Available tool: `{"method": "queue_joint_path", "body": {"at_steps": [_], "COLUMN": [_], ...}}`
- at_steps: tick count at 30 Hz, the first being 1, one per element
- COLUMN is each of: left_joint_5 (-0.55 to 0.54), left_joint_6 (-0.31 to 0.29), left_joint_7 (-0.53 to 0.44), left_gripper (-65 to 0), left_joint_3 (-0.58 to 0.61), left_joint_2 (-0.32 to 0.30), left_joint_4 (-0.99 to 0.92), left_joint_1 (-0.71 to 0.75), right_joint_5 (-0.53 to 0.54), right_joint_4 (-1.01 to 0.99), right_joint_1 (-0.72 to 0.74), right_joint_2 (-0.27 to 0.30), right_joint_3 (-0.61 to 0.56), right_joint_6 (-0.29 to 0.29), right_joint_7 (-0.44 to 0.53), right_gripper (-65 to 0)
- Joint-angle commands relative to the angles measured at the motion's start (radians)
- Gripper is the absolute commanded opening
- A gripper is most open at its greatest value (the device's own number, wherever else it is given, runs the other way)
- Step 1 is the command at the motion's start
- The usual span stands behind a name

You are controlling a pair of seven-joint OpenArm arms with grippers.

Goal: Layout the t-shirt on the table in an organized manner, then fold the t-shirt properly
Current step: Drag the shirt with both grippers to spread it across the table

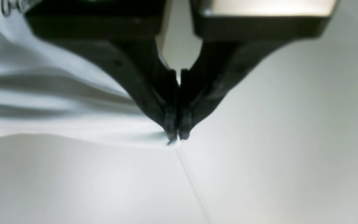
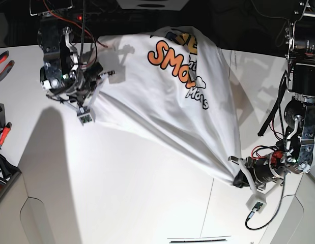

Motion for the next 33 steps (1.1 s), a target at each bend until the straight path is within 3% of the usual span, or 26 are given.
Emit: {"method": "queue_joint_path", "body": {"at_steps": [1, 5, 11, 13, 15, 17, 18, 19, 24, 26, 28, 32, 33], "left_joint_5": [0.025, 0.071, 0.089, 0.090, 0.091, 0.111, 0.123, 0.135, 0.166, 0.164, 0.103, -0.082, -0.093], "left_joint_6": [0.039, 0.106, 0.106, 0.105, 0.105, 0.105, 0.106, 0.114, 0.210, 0.217, 0.135, -0.078, -0.090], "left_joint_7": [-0.041, -0.054, -0.050, -0.054, -0.061, -0.087, -0.099, -0.106, -0.117, -0.112, -0.069, 0.011, 0.011], "left_gripper": [-65.0, -65.0, -65.0, -65.0, -64.1, -45.1, -37.8, -34.6, -34.5, -34.9, -40.0, -65.0, -65.0], "left_joint_3": [-0.008, -0.008, -0.008, -0.008, -0.008, -0.008, -0.008, -0.008, -0.008, -0.008, -0.008, -0.002, 0.006], "left_joint_2": [-0.015, -0.015, -0.015, -0.015, -0.015, -0.014, -0.015, -0.015, -0.015, -0.015, -0.015, -0.009, -0.005], "left_joint_4": [0.012, 0.000, 0.000, 0.000, 0.000, 0.000, 0.000, 0.000, 0.000, 0.000, 0.000, 0.000, 0.000], "left_joint_1": [-0.030, -0.029, -0.023, -0.021, -0.022, -0.022, -0.022, -0.022, -0.022, -0.022, -0.021, 0.007, 0.018], "right_joint_5": [-0.011, -0.011, -0.009, 0.028, 0.098, 0.169, 0.196, 0.216, 0.280, 0.278, 0.278, 0.288, 0.287], "right_joint_4": [0.018, -0.026, -0.357, -0.458, -0.498, -0.475, -0.442, -0.398, -0.097, 0.010, 0.075, 0.124, 0.125], "right_joint_1": [0.053, 0.200, 0.486, 0.566, 0.620, 0.644, 0.645, 0.639, 0.522, 0.431, 0.324, 0.128, 0.091], "right_joint_2": [0.004, 0.003, -0.005, -0.019, -0.029, -0.037, -0.040, -0.042, -0.044, -0.044, -0.050, -0.074, -0.077], "right_joint_3": [0.002, 0.002, -0.004, -0.005, -0.004, -0.004, -0.004, -0.004, -0.004, -0.004, -0.005, -0.005, -0.005], "right_joint_6": [-0.006, -0.006, -0.006, -0.003, 0.011, 0.025, 0.036, 0.048, 0.081, 0.084, 0.083, 0.084, 0.083], "right_joint_7": [0.025, 0.085, 0.254, 0.260, 0.230, 0.183, 0.161, 0.129, -0.055, -0.063, -0.061, -0.060, -0.052], "right_gripper": [-62.9, -65.0, -65.0, -65.0, -65.0, -65.0, -65.0, -65.0, -65.0, -65.0, -65.0, -65.0, -65.0]}}
